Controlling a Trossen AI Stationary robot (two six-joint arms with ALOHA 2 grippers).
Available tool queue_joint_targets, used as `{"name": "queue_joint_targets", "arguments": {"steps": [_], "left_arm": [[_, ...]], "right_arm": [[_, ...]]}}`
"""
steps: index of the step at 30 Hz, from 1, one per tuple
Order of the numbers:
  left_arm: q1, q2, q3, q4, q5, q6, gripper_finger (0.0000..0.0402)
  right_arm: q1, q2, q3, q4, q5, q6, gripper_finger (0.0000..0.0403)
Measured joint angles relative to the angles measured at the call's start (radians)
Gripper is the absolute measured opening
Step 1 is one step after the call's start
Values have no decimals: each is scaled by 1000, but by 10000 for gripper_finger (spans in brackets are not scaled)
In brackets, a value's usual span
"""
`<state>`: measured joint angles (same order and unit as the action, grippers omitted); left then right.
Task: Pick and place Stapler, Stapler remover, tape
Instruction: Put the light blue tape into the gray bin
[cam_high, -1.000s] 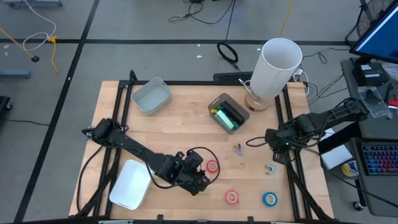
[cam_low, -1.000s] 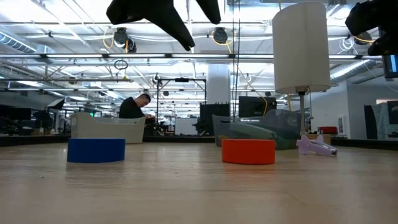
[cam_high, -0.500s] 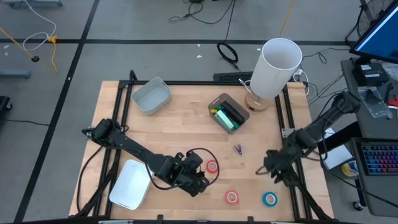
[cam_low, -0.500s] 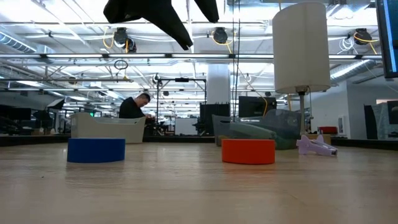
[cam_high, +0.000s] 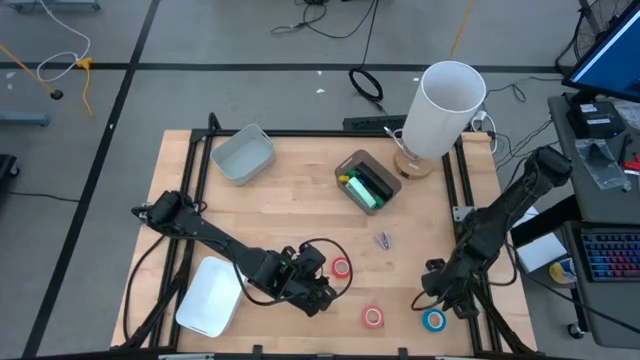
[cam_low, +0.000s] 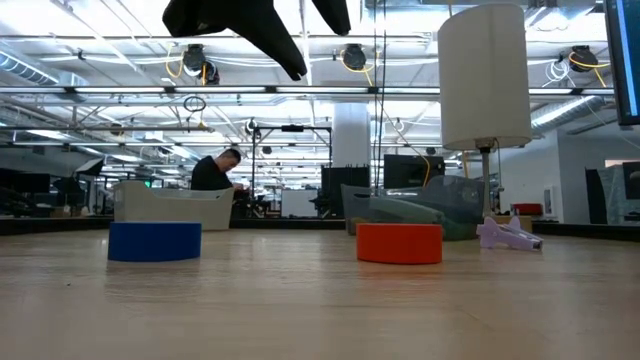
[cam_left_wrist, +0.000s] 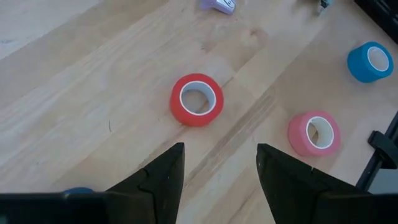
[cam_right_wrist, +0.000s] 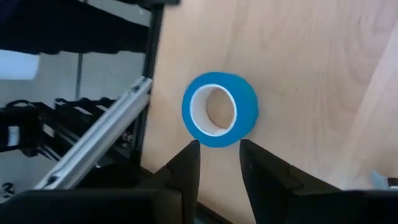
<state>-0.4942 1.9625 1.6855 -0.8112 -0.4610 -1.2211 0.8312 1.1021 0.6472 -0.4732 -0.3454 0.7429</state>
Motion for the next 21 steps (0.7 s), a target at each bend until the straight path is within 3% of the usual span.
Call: {"name": "queue_joint_targets", "arguments": {"steps": [11,21], "left_arm": [[-19,0,0,8,12,7,198],[-45,0,0,9,10,3,198]], "right_arm": [[54,78,0,175,1,19,104],[101,90,0,184,11,158,99]]}}
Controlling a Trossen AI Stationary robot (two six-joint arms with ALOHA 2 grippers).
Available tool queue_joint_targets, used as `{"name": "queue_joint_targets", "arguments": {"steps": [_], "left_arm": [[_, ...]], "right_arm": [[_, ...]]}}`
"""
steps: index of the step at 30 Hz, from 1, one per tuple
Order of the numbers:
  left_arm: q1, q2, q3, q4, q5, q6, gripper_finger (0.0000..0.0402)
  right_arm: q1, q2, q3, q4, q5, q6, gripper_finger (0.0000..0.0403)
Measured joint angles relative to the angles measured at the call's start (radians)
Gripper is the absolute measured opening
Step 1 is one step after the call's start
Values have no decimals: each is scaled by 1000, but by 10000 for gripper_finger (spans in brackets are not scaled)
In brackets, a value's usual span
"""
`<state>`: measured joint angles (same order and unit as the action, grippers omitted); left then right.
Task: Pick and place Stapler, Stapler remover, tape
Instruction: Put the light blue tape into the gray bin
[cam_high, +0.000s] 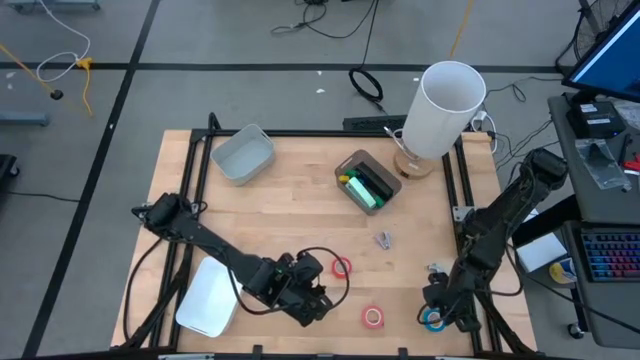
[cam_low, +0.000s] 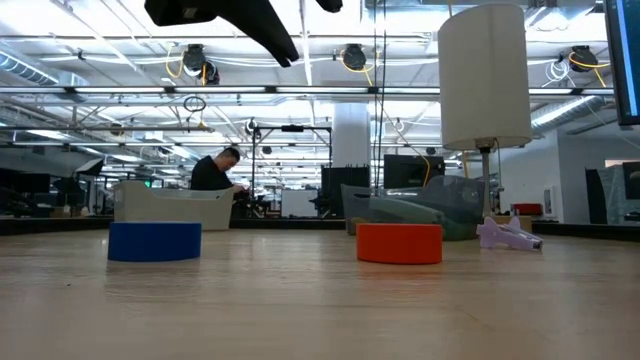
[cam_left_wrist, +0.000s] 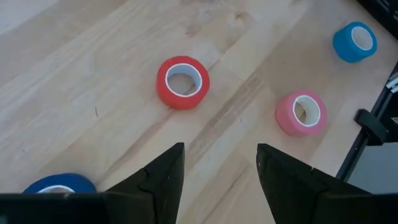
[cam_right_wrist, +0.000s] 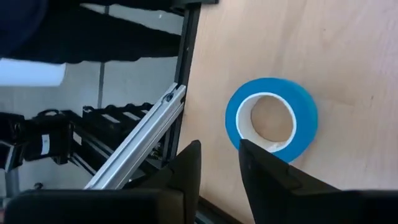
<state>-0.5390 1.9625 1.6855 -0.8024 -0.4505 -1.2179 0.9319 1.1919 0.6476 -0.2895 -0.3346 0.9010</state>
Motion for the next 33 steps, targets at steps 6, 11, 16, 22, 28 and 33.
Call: {"name": "queue_joint_targets", "arguments": {"steps": [6,11,16,22,28,33], "left_arm": [[-14,0,0,0,-27,-16,198],[-14,0,0,0,-30,-17,198],[-14,0,0,0,-30,-19,198],[-14,0,0,0,-30,-18,198],[-13,0,0,0,-31,-15,198],[-11,0,0,0,-32,-11,198]], "right_arm": [[0,0,0,-61,73,65,80],[-15,0,0,-75,72,72,73],[-15,0,0,-75,72,60,73],[-25,0,0,-117,101,58,84],[-26,0,0,-119,101,57,134],[-25,0,0,-119,99,58,173]]}}
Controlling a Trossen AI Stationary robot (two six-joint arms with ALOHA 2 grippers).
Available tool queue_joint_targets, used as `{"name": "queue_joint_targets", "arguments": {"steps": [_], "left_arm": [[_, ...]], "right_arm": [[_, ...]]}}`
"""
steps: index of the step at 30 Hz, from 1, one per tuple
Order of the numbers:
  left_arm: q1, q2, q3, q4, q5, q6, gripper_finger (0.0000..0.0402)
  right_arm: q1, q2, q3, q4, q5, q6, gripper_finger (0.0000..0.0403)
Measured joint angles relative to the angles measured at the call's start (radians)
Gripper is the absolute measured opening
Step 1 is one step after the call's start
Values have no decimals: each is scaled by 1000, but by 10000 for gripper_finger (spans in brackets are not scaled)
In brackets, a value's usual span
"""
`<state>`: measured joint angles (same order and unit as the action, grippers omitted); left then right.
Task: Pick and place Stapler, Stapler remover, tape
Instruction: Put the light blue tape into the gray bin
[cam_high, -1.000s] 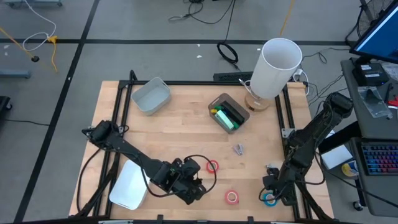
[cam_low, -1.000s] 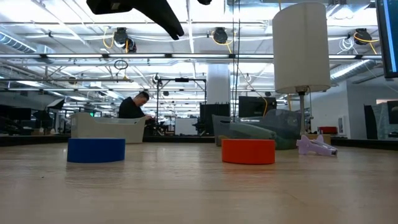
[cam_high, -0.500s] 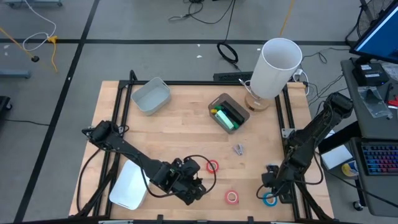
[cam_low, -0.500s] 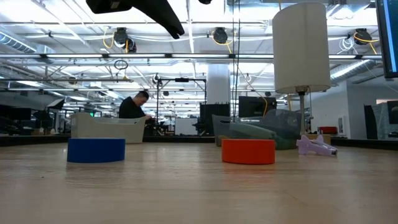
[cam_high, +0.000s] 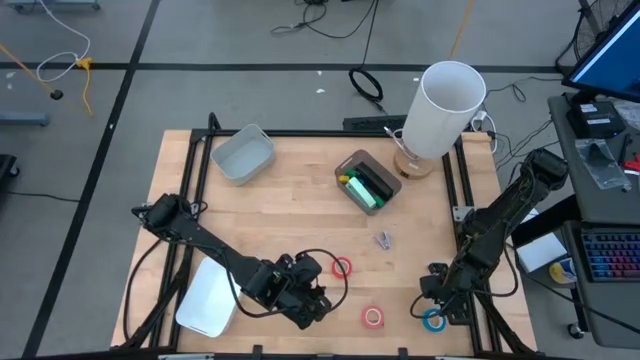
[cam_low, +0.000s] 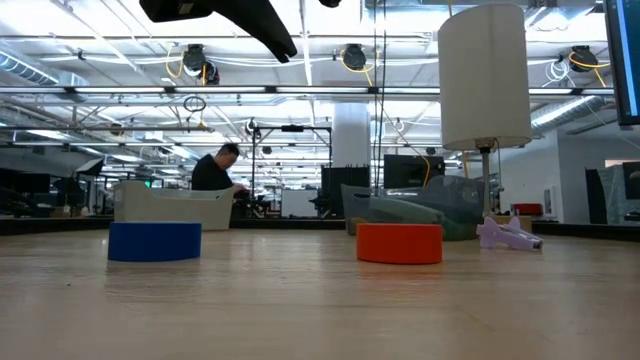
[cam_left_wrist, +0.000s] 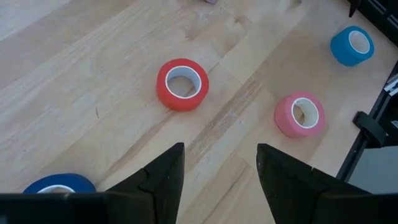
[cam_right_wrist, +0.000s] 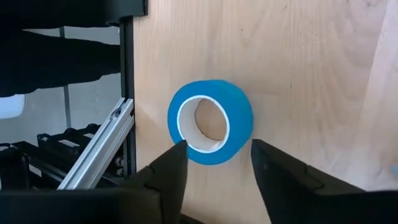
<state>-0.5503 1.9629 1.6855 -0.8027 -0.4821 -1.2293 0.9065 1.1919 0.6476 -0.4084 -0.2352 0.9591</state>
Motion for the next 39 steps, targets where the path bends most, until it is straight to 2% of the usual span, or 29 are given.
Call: {"name": "queue_joint_targets", "arguments": {"steps": [9,15,27,32,38,39], "left_arm": [[0,0,0,0,0,-1,198],[0,0,0,0,0,-4,198],[0,0,0,0,3,-12,198],[0,0,0,0,11,-16,198],[0,0,0,3,11,-10,198],[0,0,0,6,12,-4,198]], "right_arm": [[0,77,0,54,-4,-3,192],[-4,140,0,105,-28,-53,192],[-18,202,-1,106,4,-149,174],[-18,227,1,107,25,-160,137],[-28,222,1,107,43,-165,38],[-34,216,0,106,43,-174,32]]}}
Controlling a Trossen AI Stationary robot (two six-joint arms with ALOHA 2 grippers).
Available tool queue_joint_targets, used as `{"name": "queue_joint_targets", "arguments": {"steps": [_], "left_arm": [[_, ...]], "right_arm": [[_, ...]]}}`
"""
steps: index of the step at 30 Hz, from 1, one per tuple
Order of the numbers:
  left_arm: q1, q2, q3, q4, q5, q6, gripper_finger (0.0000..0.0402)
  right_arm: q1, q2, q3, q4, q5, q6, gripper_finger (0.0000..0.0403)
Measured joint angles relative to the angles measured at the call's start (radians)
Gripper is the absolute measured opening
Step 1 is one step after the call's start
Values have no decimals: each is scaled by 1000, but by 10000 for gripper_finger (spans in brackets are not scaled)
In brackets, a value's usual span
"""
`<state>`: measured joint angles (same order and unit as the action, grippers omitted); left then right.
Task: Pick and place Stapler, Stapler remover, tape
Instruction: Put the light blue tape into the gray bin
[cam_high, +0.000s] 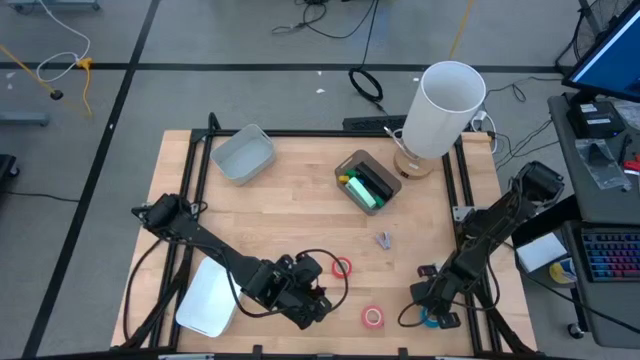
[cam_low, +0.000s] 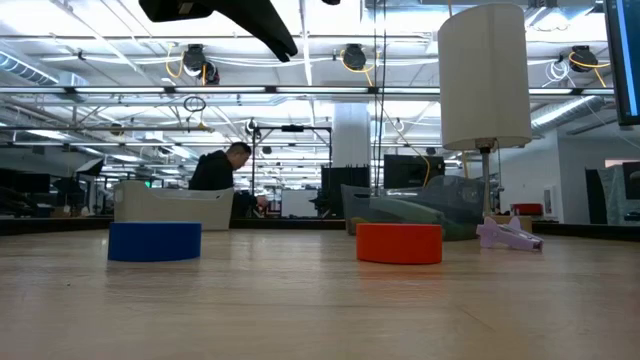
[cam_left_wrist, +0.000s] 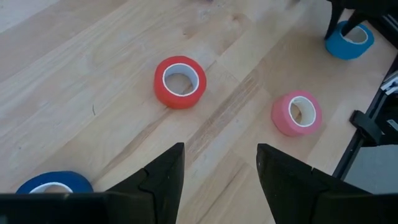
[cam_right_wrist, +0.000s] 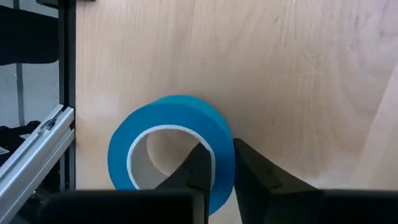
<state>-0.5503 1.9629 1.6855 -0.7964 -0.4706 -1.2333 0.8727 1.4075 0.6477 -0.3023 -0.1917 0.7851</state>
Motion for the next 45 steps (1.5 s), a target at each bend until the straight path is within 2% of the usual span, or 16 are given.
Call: {"name": "queue_joint_targets", "arguments": {"steps": [5,13,17,21,25,33,41,45], "left_arm": [[9,0,0,41,2,54,198],[81,-9,0,160,24,245,198],[133,-37,0,189,59,338,198],[187,-88,0,201,105,428,198],[235,-161,0,194,132,518,198],[319,-318,0,176,240,634,198],[401,-338,1,253,461,705,198],[453,-338,1,275,501,735,198]], "right_arm": [[-67,-66,-2,-3,5,-15,31],[-292,-269,-2,83,-8,-119,31],[-414,-364,-2,196,66,-201,31],[-523,-418,-2,309,186,-305,31],[-610,-428,-2,456,269,-411,31],[-742,-416,-2,632,300,-504,31],[-802,-345,0,914,293,-536,31],[-802,-327,0,924,289,-519,31]]}}
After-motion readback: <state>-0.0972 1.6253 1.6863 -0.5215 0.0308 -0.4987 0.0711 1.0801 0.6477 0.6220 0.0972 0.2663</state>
